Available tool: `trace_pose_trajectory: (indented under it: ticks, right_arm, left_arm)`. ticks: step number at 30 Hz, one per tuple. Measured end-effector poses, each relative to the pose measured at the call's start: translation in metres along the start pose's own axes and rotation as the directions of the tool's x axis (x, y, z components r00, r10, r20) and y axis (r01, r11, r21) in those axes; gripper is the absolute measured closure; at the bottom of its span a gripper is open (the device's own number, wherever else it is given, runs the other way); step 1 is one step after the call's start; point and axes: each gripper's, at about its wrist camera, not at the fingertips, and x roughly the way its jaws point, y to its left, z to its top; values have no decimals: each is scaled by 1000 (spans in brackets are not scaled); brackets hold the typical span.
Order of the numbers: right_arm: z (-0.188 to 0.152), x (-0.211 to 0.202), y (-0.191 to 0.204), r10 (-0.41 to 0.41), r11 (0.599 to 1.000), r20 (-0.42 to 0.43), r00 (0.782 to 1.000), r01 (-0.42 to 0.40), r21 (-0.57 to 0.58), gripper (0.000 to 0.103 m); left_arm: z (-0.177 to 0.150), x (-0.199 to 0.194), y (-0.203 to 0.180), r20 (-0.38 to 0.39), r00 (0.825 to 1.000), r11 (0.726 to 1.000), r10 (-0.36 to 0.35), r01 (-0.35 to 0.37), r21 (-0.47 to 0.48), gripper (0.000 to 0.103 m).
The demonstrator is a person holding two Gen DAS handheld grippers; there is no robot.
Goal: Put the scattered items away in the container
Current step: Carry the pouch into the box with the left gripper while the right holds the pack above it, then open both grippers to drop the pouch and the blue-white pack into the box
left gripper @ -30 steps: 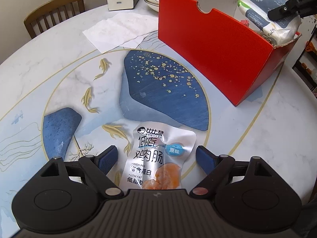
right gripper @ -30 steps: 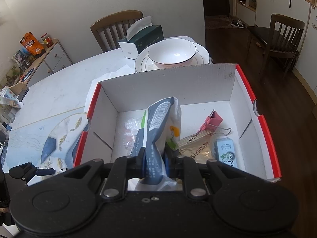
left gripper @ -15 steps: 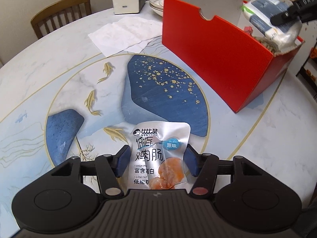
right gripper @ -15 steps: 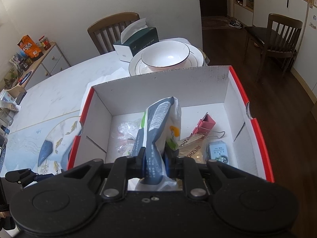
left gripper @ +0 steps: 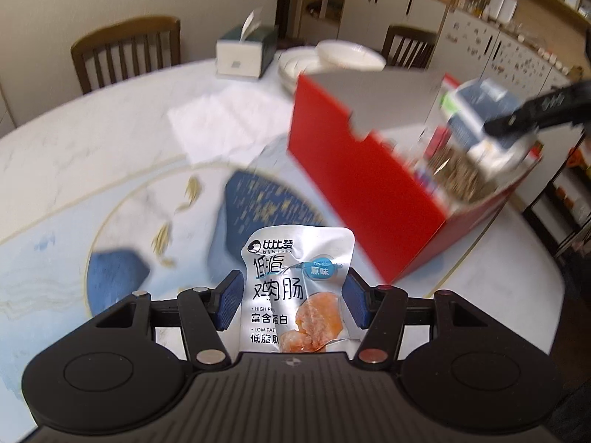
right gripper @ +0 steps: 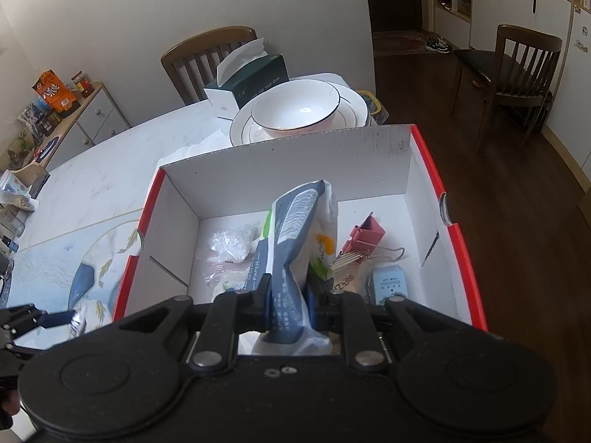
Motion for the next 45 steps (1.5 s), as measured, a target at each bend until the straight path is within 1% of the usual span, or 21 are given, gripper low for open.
trace_pose_trajectory:
  ticks: [6, 12, 14, 17, 21, 25, 31, 37, 39, 45]
  right_arm:
    - [0, -1, -4, 10, 1000, 1, 1000, -10, -2, 87]
    - [-1, -2, -9, 23, 1000, 5, 1000, -23, -1, 87]
    - [-1, -2, -11, 29, 1000, 7, 1000, -29, -2, 87]
    - [0, -2, -13, 38, 999, 9, 999, -38, -4, 87]
    - [1, 1, -15, 43, 999, 11, 999, -43, -4, 87]
    - [4, 7, -14, 47, 999, 7, 999, -47, -3, 87]
    - [2, 25, -10, 50, 999, -31, 998, -50, -14, 87]
    - [-2, 35, -8, 34, 999, -50, 998, -35, -32, 87]
    - [-3, 37, -8, 36, 999, -51, 998, -37, -31, 87]
    - [-3, 40, -8, 44, 998, -58, 997, -46, -32, 86]
  left_arm:
    - [39, -7, -27, 57, 998, 999, -34, 33, 25, 46]
    - [84, 2, -59, 97, 993, 996, -71, 65, 66, 46]
    - [98, 8, -71, 100, 992, 994, -82, 74, 85, 46]
    - [114, 24, -88, 94, 992, 992, -80, 70, 107, 46]
    - [129, 51, -101, 54, 996, 993, -77, 71, 99, 46]
    - [136, 81, -114, 10, 999, 991, -45, 43, 128, 46]
    - [137, 115, -121, -55, 998, 987, 8, 1, 163, 46]
    - [135, 138, -123, -110, 991, 981, 70, -48, 189, 46]
    - [135, 143, -122, -127, 989, 982, 74, -50, 182, 46]
    - [132, 153, -125, -164, 983, 977, 86, -51, 206, 46]
